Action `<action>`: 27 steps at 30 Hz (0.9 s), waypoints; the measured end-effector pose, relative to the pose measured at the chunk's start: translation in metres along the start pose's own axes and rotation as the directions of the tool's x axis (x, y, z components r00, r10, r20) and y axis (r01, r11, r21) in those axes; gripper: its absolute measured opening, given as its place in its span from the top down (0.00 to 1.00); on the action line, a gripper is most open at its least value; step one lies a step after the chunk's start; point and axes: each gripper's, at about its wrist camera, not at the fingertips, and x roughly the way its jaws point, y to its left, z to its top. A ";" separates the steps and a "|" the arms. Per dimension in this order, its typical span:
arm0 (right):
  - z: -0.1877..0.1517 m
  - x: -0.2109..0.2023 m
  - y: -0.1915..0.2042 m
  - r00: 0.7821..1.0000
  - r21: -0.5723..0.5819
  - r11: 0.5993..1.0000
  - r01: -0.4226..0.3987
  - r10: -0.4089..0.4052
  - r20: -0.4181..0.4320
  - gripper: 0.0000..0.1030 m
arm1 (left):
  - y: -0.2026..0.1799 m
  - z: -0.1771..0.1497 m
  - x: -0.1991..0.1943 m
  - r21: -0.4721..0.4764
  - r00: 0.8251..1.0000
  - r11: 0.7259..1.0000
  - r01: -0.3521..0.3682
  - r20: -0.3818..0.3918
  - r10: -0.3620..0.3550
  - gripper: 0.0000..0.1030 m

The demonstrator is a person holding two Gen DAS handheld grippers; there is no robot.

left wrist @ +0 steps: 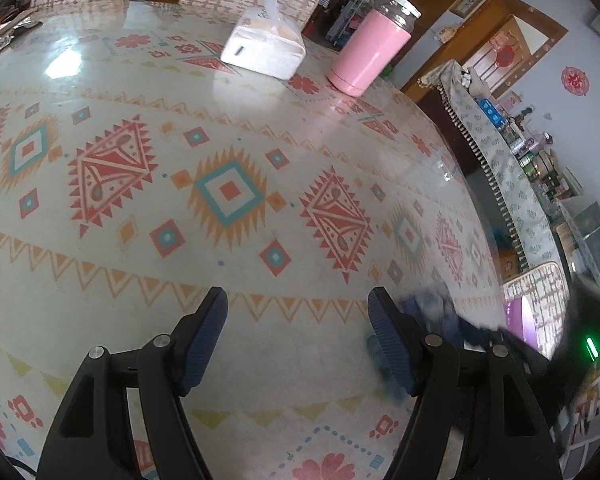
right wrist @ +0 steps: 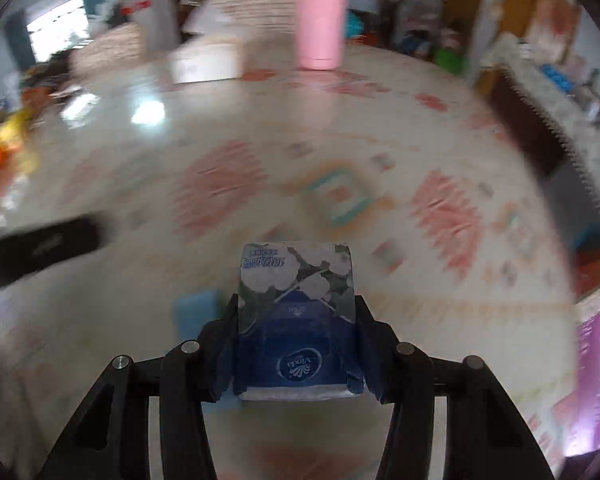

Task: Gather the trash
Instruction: 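Grasp the blue Vinda tissue pack with the right tool, then grasp the light blue strap with the left tool while the right tool holds the tissue pack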

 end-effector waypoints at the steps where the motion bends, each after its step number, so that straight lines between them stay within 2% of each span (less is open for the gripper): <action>1: -0.005 -0.008 0.003 1.000 -0.015 1.000 0.001 0.000 0.025 0.46 | -0.003 -0.002 0.001 0.008 1.000 1.000 0.003 -0.007 -0.003 0.30; 4: -0.015 -0.025 -0.003 0.995 0.001 1.000 0.018 -0.018 0.094 0.45 | -0.013 -0.008 0.005 0.049 1.000 0.999 0.001 -0.024 0.000 0.30; 13: -0.057 -0.051 -0.054 0.994 0.232 0.972 -0.037 0.012 0.110 0.44 | -0.059 -0.036 0.021 0.248 0.996 0.969 -0.007 -0.087 0.029 0.30; 15: -0.069 -0.061 -0.059 0.992 0.266 0.962 -0.055 0.021 0.127 0.44 | -0.064 -0.040 0.023 0.275 0.996 0.961 -0.033 -0.071 0.054 0.30; 21: -0.094 -0.078 -0.060 0.987 0.282 0.958 -0.046 0.001 0.158 0.44 | -0.072 -0.047 0.026 0.322 0.994 0.943 -0.081 -0.038 0.098 0.30; 27: -0.113 -0.090 -0.059 0.981 0.280 0.960 -0.004 -0.051 0.186 0.44 | -0.086 -0.058 0.032 0.418 0.986 0.897 -0.147 -0.009 0.166 0.30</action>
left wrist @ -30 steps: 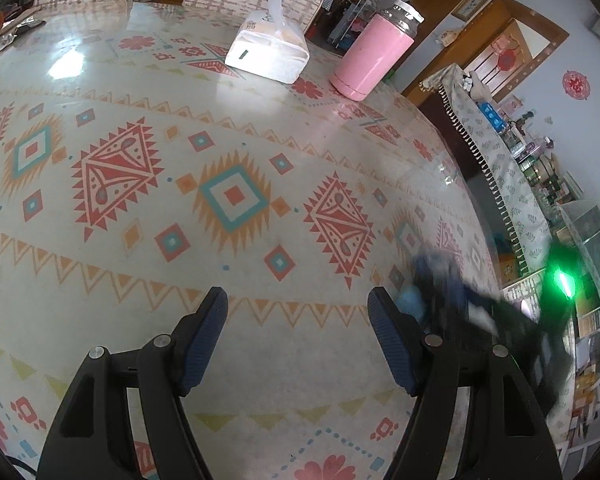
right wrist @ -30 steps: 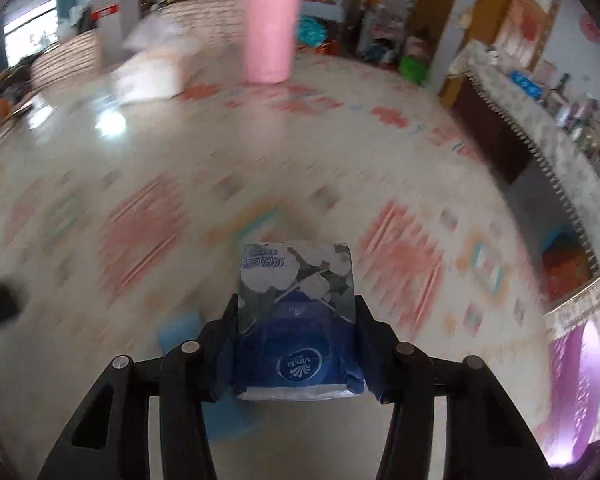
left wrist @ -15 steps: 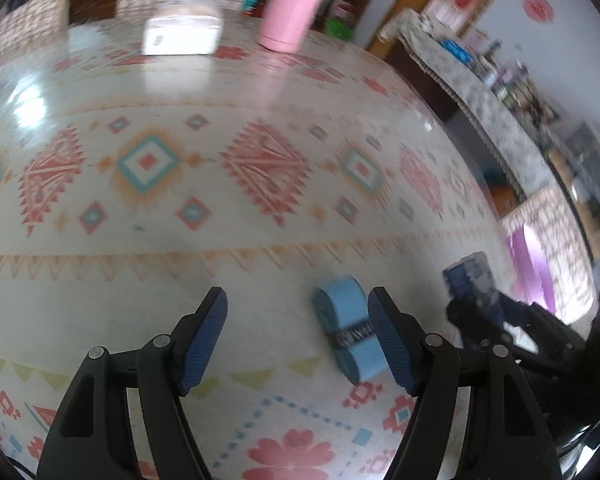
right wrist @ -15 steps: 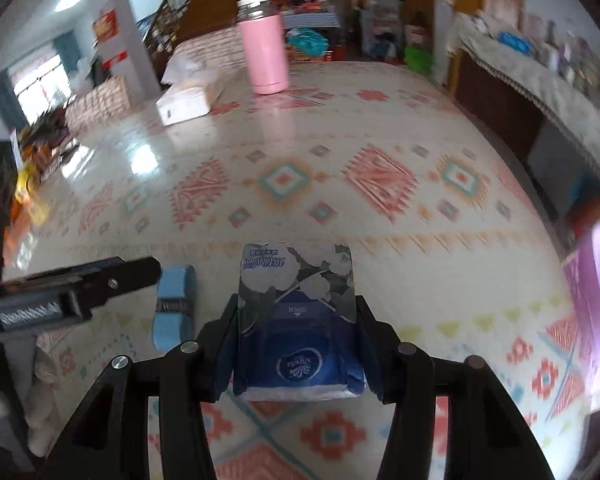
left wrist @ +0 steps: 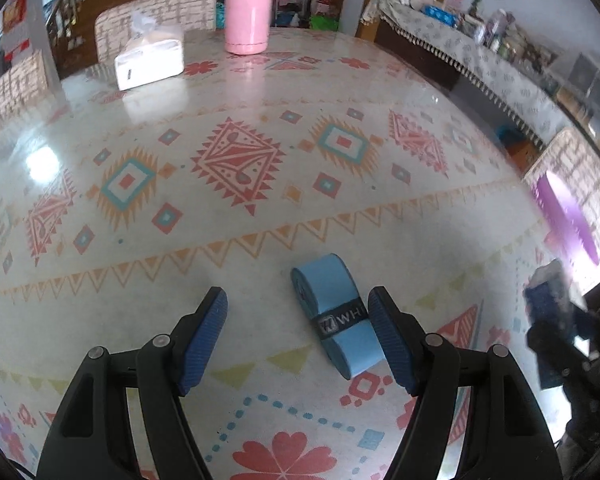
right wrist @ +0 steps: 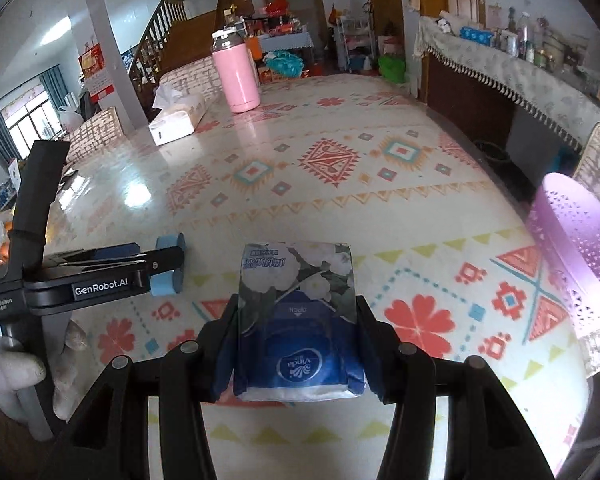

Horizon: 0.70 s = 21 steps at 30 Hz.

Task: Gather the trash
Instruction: 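Grasp the light blue strap with the left tool while the right tool holds the tissue pack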

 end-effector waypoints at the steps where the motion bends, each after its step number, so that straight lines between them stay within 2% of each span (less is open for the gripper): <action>1: -0.003 -0.004 -0.003 1.000 0.001 1.000 0.010 -0.010 0.010 0.44 | -0.002 0.000 0.001 0.009 1.000 1.000 -0.007 -0.003 0.007 0.30; 4: -0.012 -0.011 -0.013 1.000 0.023 1.000 0.014 -0.015 0.025 0.44 | 0.000 0.001 0.000 0.004 1.000 1.000 -0.010 -0.003 0.010 0.31; 5: -0.014 -0.012 -0.016 0.999 0.031 0.999 0.012 -0.013 0.029 0.44 | 0.001 0.000 -0.001 -0.008 1.000 1.000 -0.009 0.000 0.009 0.38; 6: -0.018 -0.015 -0.021 0.999 0.042 0.999 0.011 -0.012 0.035 0.44 | 0.002 0.000 -0.002 -0.020 1.000 1.000 -0.017 0.009 0.017 0.48; 7: -0.020 -0.016 -0.025 0.999 0.047 0.999 0.010 -0.012 0.037 0.44 | 0.002 -0.001 -0.004 -0.022 0.999 0.999 -0.028 0.019 0.028 0.73; 11: -0.030 -0.023 -0.043 0.999 0.075 0.997 0.002 -0.006 0.047 0.44 | -0.004 -0.004 -0.008 -0.011 0.996 0.998 -0.058 0.067 0.059 0.74; 15: -0.035 -0.035 -0.063 0.998 0.101 0.995 -0.009 0.002 0.071 0.44 | -0.009 -0.005 -0.024 -0.024 0.993 0.999 -0.036 0.113 0.038 0.74; 18: -0.039 -0.042 -0.075 0.996 0.106 0.994 -0.007 -0.003 0.091 0.45 | -0.018 -0.011 -0.038 -0.033 0.993 0.999 -0.022 0.116 0.026 0.74; 21: -0.041 -0.045 -0.084 0.995 0.116 0.993 -0.014 0.003 0.097 0.45 | -0.032 -0.016 -0.049 -0.021 0.992 0.999 -0.038 0.119 0.040 0.74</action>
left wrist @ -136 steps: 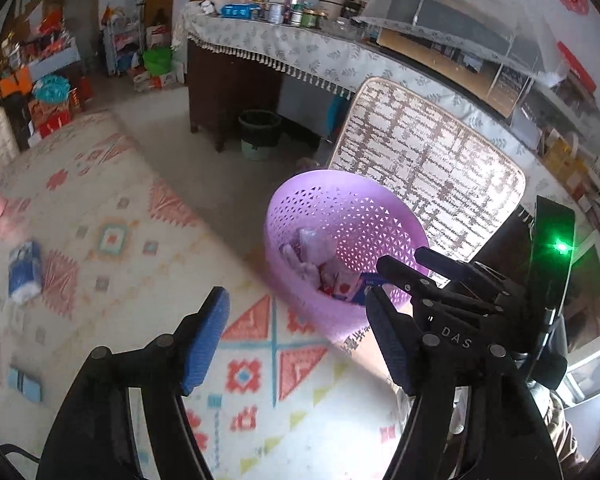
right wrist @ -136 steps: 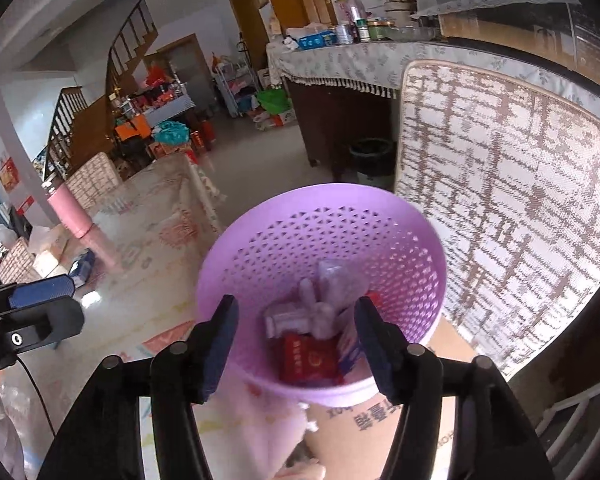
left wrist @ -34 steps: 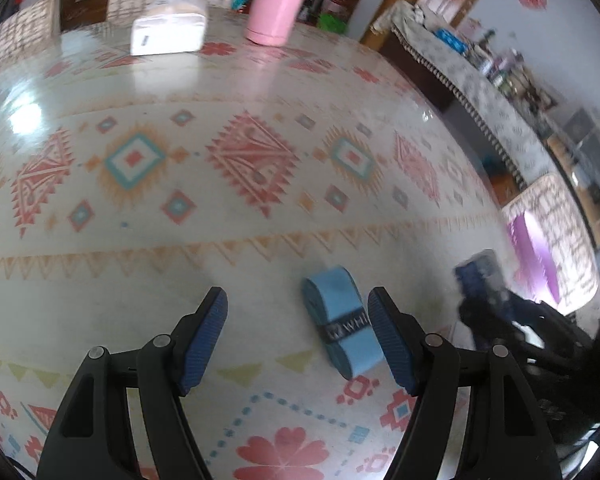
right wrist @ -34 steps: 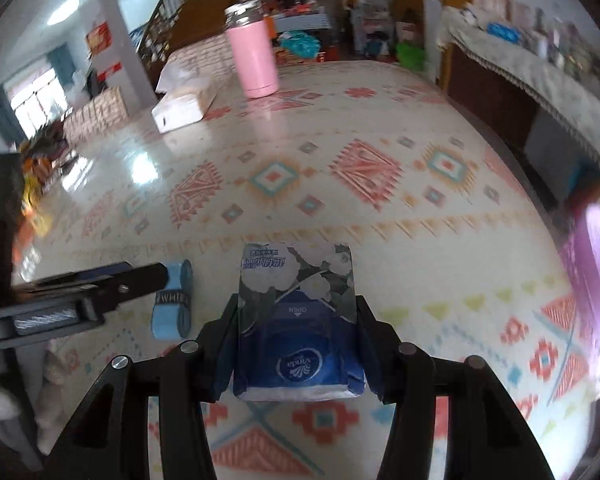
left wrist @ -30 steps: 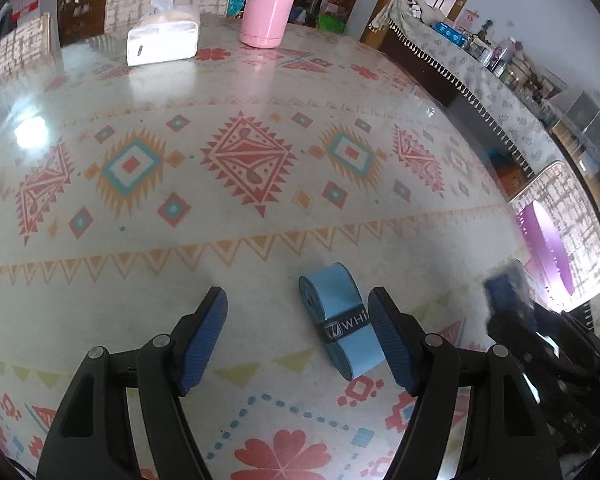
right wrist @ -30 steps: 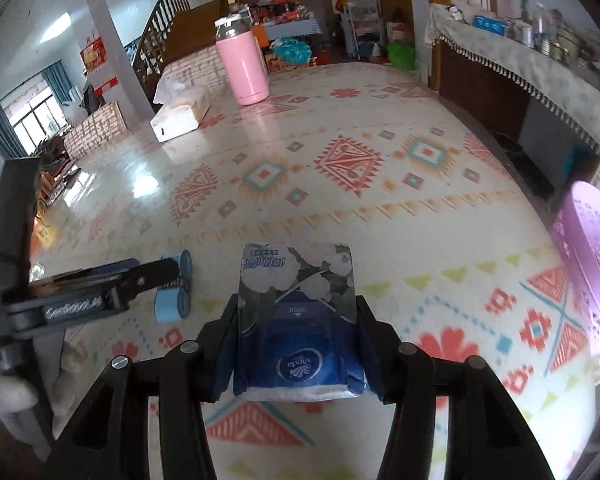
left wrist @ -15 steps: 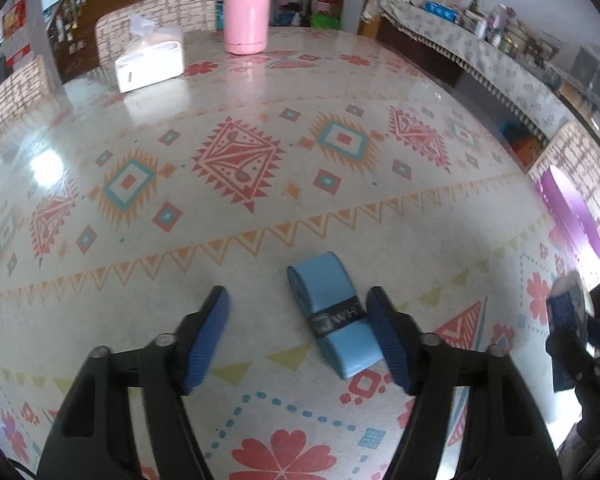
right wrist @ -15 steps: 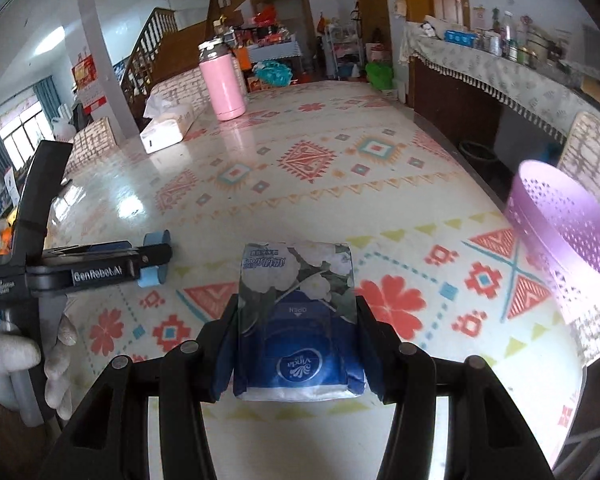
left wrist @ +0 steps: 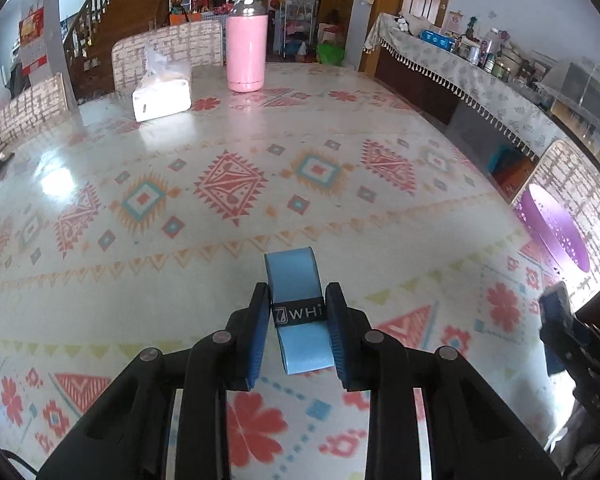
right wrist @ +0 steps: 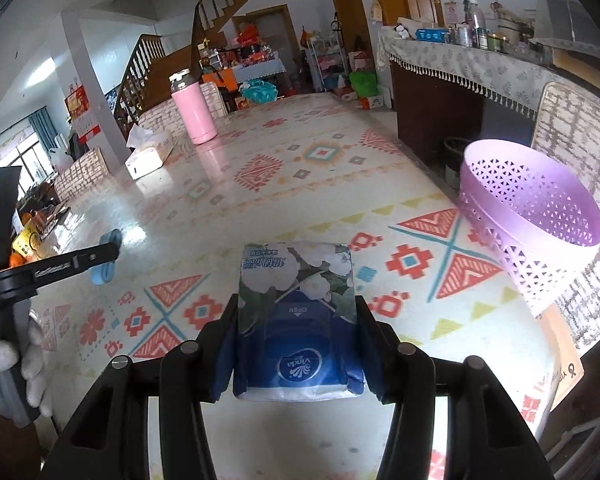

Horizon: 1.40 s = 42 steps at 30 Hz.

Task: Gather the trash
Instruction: 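Grasp the light blue strap with the left tool while the right tool holds the tissue pack, then carry the tissue pack and strap toward the pink basket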

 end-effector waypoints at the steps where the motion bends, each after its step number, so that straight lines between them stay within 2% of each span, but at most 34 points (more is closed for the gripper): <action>1: 0.000 -0.001 -0.003 1.000 0.007 1.000 -0.003 0.002 0.002 0.45 | -0.007 -0.001 -0.005 0.013 1.000 1.000 -0.009 0.005 0.009 0.74; 6: -0.002 -0.006 -0.018 1.000 0.037 0.999 -0.007 0.006 0.016 0.45 | -0.032 -0.003 -0.022 0.067 0.999 0.997 -0.028 0.043 0.025 0.74; 14: -0.005 -0.020 -0.034 0.999 0.055 0.998 0.026 -0.028 0.044 0.45 | -0.073 -0.007 -0.032 0.172 0.992 0.980 -0.105 0.091 0.091 0.74; 26: -0.011 -0.027 -0.052 0.997 0.072 0.996 0.046 -0.049 0.052 0.45 | -0.089 -0.008 -0.028 0.213 0.988 0.967 -0.141 0.091 0.124 0.74; 42: -0.010 -0.027 -0.073 0.997 0.104 0.993 0.053 -0.059 0.050 0.45 | -0.111 -0.006 -0.020 0.257 0.989 0.957 -0.136 0.085 0.118 0.73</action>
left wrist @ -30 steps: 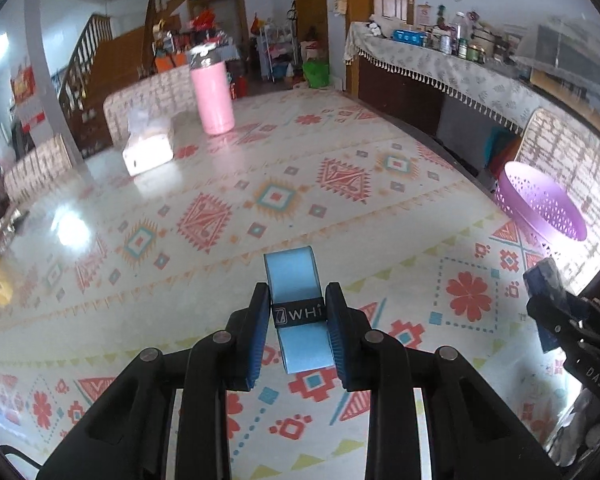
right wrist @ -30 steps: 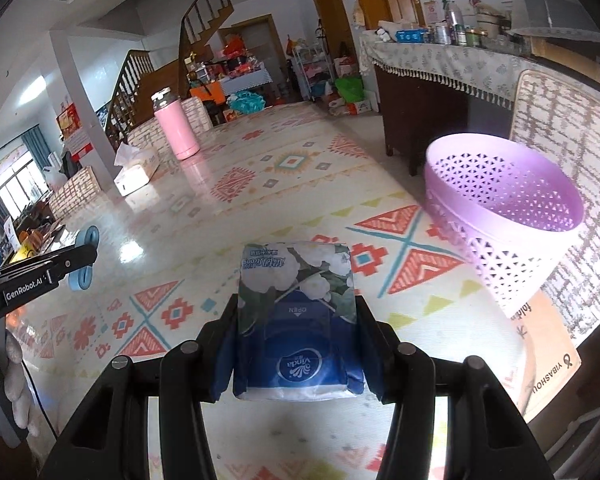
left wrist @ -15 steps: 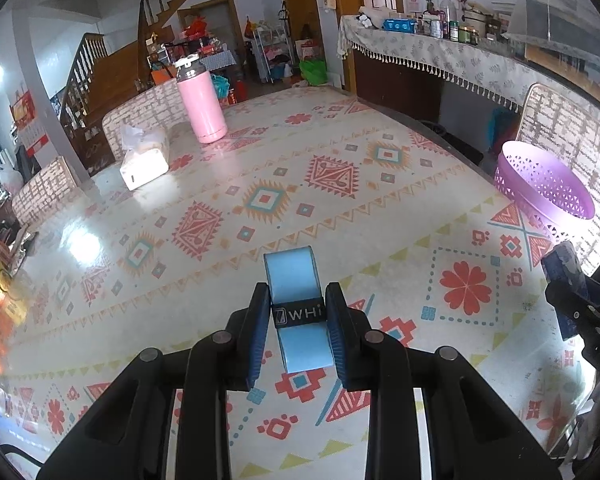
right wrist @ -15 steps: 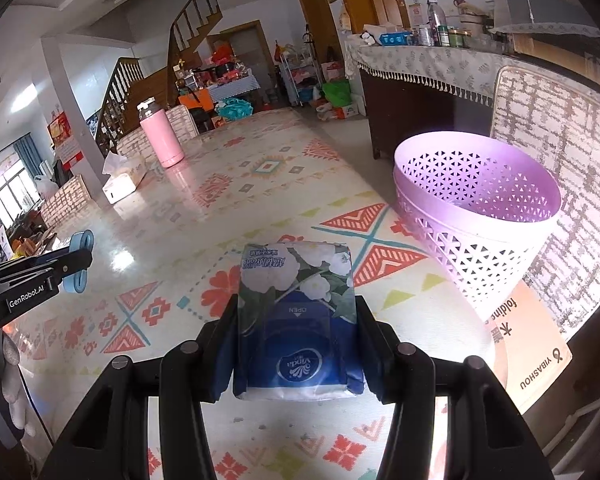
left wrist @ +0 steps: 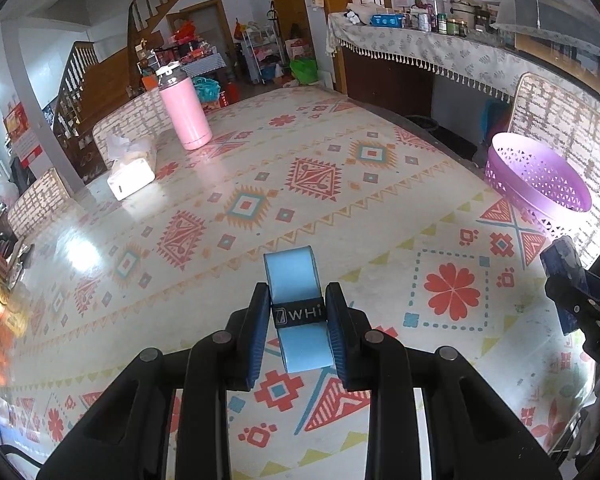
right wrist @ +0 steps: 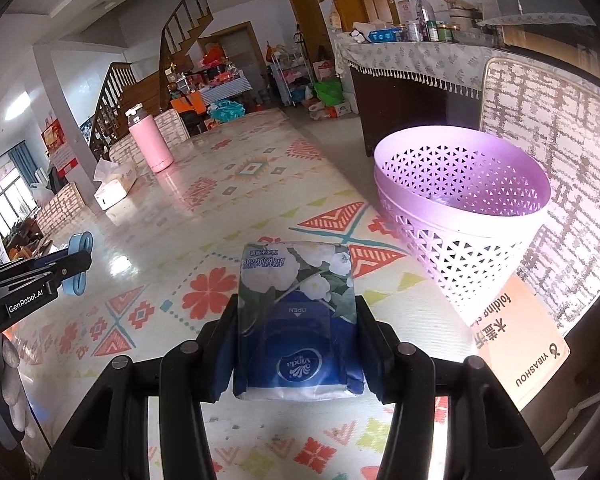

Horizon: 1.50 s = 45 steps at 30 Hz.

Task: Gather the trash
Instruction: 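Carry the tissue pack and strap toward the pink basket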

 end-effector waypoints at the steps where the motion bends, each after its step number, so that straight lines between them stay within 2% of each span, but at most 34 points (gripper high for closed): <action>1: 0.000 0.000 -0.001 1.000 0.002 1.000 0.001 -0.001 0.000 0.45 | -0.001 0.000 0.001 0.002 1.000 1.000 0.000 0.000 0.000 0.73; 27: 0.010 -0.004 -0.049 1.000 0.086 0.996 0.025 -0.026 0.015 0.45 | -0.040 0.017 0.012 0.071 1.000 0.997 0.023 -0.011 -0.022 0.73; 45: 0.018 -0.012 -0.092 0.998 0.157 0.986 0.056 -0.061 0.027 0.45 | -0.087 0.040 0.027 0.138 0.998 0.988 0.065 -0.025 -0.062 0.73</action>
